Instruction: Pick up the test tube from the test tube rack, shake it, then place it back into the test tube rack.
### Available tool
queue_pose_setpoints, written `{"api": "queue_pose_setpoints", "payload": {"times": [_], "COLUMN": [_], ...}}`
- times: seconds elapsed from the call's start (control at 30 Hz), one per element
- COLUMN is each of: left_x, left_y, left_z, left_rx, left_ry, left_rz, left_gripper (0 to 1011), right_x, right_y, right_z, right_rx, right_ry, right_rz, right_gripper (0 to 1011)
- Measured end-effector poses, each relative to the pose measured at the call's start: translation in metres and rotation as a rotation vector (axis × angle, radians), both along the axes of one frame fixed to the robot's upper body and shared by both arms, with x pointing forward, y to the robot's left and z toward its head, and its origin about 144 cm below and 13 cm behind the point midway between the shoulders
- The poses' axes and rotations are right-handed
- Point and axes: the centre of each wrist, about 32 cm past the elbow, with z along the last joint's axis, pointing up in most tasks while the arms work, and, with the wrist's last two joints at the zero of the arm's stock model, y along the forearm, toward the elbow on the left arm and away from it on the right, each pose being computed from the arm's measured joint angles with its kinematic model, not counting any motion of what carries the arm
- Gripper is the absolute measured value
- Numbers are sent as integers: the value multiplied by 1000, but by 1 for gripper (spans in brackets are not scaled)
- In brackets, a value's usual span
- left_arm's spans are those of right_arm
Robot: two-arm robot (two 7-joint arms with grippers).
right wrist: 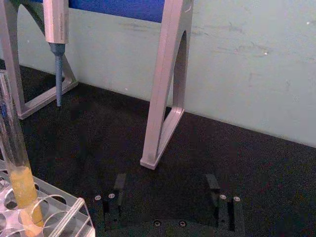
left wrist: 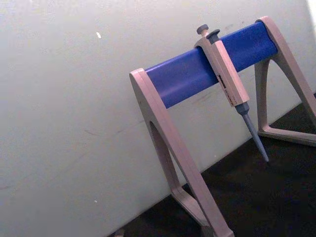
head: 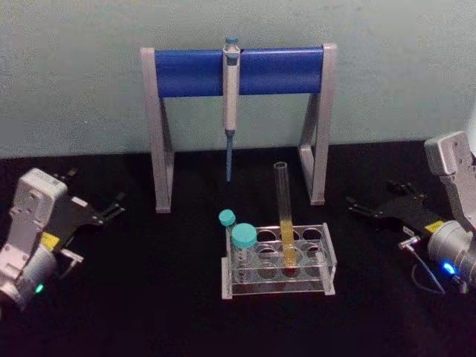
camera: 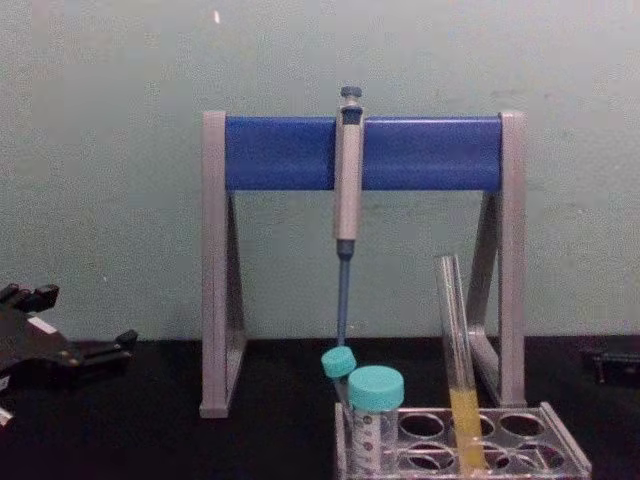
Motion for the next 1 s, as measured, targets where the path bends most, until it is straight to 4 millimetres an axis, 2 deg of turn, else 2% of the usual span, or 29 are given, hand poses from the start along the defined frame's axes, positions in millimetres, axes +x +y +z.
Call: {"api": "queue_pose_setpoints", "payload": {"times": [1.0], "left_x": [0], "left_y": [0], "left_z": [0], "left_rx": [0], "left_ry": [0], "left_rz": [0], "left_gripper": [1001], "right_x": [0], "right_y": [0], "right_z": [1], "right_rx": [4], "right_ry": [-10], "right_rz": [1], "right_gripper": [1000]}}
